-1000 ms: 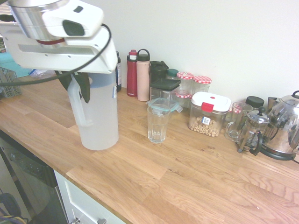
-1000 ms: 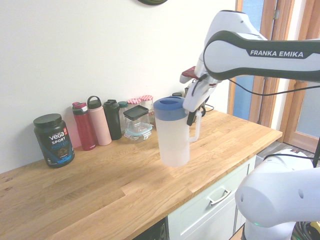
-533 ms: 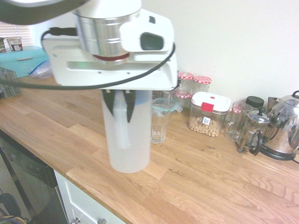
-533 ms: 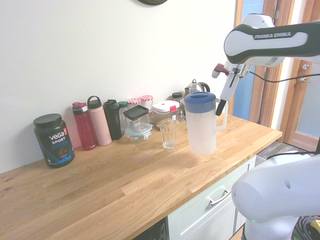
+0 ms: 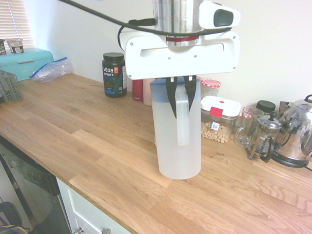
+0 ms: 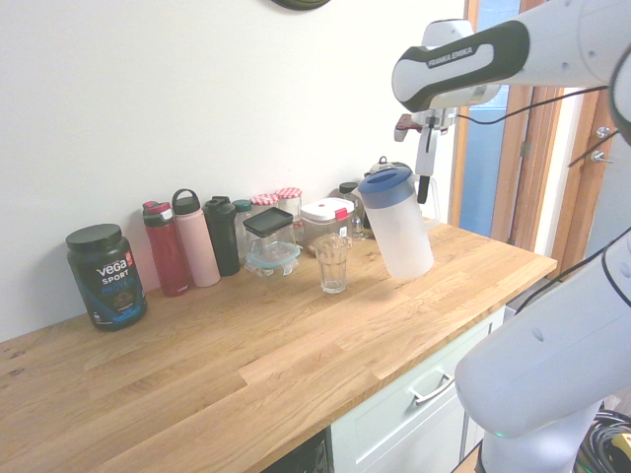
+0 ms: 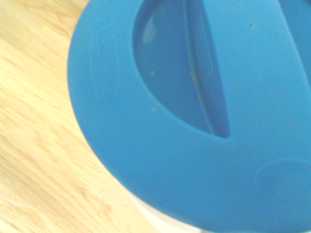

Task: Pour me some water

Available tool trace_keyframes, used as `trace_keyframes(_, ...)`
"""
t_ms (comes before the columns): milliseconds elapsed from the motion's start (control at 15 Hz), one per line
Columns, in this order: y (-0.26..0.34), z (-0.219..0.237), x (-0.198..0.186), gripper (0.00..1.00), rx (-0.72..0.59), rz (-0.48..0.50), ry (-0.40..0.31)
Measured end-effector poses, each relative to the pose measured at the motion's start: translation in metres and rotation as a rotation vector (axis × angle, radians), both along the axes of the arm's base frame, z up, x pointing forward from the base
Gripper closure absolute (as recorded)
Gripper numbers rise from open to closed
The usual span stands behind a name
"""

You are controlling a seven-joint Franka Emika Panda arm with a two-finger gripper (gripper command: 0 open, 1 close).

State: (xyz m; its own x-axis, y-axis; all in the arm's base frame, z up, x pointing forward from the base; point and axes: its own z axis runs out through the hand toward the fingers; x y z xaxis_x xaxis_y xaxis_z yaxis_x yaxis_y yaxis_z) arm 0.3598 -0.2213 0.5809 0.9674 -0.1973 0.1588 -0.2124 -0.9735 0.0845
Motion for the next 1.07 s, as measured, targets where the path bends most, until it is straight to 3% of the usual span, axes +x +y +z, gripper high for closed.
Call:
trace_keyframes(600, 0.055, -0.009, 0.044, 1.0, -0.261, 0.028, 0.186)
trace_keyframes(1067, 0.061, -0.036, 0.064, 1.0, -0.327, 0.002, 0.283)
